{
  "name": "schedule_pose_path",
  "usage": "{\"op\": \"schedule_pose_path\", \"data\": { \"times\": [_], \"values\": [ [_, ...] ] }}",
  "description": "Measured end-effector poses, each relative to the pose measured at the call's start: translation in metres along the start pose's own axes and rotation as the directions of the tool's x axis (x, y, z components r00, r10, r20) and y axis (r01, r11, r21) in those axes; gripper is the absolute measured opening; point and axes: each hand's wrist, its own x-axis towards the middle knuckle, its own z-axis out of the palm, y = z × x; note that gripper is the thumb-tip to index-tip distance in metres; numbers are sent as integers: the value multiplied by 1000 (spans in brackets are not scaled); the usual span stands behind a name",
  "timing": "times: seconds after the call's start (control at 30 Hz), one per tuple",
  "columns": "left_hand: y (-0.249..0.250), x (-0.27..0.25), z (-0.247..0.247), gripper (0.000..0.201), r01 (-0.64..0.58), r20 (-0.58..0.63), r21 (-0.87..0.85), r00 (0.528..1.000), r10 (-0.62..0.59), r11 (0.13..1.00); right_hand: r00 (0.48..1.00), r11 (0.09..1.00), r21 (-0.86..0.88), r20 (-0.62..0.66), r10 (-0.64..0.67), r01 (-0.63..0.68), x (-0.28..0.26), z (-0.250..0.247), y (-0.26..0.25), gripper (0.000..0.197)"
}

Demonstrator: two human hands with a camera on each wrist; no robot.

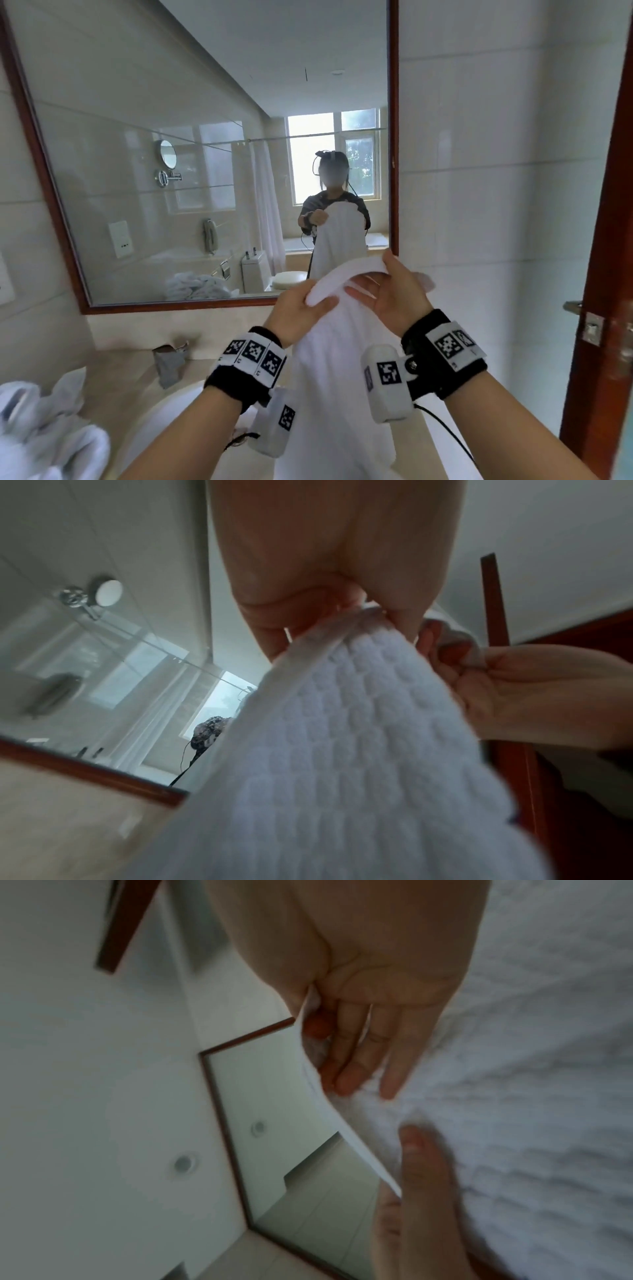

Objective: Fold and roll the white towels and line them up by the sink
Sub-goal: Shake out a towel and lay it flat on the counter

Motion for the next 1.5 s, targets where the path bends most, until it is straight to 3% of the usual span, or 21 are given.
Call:
{"op": "schedule_pose_path", "data": {
  "times": [0.17, 0.3, 0.37, 0.47, 0.57, 0.63, 0.7, 0.77, 0.9, 0.97, 1.03, 1.1, 1.17, 1.23, 1.3, 1.37, 1.43, 1.5],
  "values": [
    [10, -36, -32, 27, 8, -69, -168, 997, -20, 986, 993, 985, -123, 12, -117, 117, -39, 43, -8, 46],
    [20, -78, -49, 13, 1, 50, -62, 999, 3, 998, 972, 961, -148, 55, -229, 235, -88, 82, -20, 33],
    [19, -101, -53, 15, 11, 73, 19, 997, -13, 1000, 954, 945, -139, 88, -288, 298, -117, 99, -30, 35],
    [15, -144, -60, 20, 87, 69, 109, 993, -95, 990, 919, 921, -81, 140, -369, 382, -167, 119, -48, 45],
    [8, -189, -69, 35, 185, 87, 157, 976, -200, 970, 875, 886, 9, 157, -459, 463, -218, 133, -66, 41],
    [5, -216, -75, 30, 237, 109, 201, 959, -263, 950, 856, 868, 42, 145, -495, 495, -248, 137, -75, 41],
    [1, -239, -81, 17, 281, 141, 274, 934, -327, 920, 850, 860, 47, 130, -510, 509, -273, 138, -82, 43],
    [-4, -258, -85, 29, 316, 133, 339, 916, -378, 886, 851, 857, 18, 115, -513, 515, -292, 139, -84, 45],
    [-5, -280, -90, 35, 399, 94, 285, 893, -439, 872, 849, 852, -41, 115, -515, 522, -311, 143, -80, 46],
    [7, -286, -90, 41, 335, 228, 223, 895, -383, 916, 855, 853, -82, 123, -504, 515, -316, 148, -76, 43],
    [29, -286, -91, 52, 260, 314, 57, 912, -265, 964, 873, 857, -167, 106, -476, 487, -316, 154, -68, 39],
    [68, -282, -95, 49, 200, 262, -202, 954, -144, 959, 894, 852, -274, 94, -438, 446, -314, 158, -57, 35],
    [112, -270, -99, 59, 84, 129, -434, 991, -31, 897, 911, 834, -369, 112, -398, 409, -310, 162, -42, 33],
    [153, -260, -100, 69, -55, 44, -587, 994, 100, 808, 925, 820, -431, 123, -360, 377, -308, 164, -26, 32],
    [179, -252, -98, 54, -144, -26, -624, 986, 164, 768, 925, 805, -463, 109, -364, 372, -307, 167, -16, 34],
    [191, -247, -95, 35, -183, -108, -564, 983, 148, 805, 906, 772, -489, 102, -411, 406, -304, 167, -12, 37],
    [191, -244, -95, 21, -153, -127, -502, 987, 103, 851, 894, 751, -503, 116, -432, 428, -302, 161, -13, 40],
    [184, -243, -95, 17, -86, -115, -462, 993, 36, 883, 902, 765, -482, 170, -397, 428, -304, 148, -14, 28]
  ]
}}
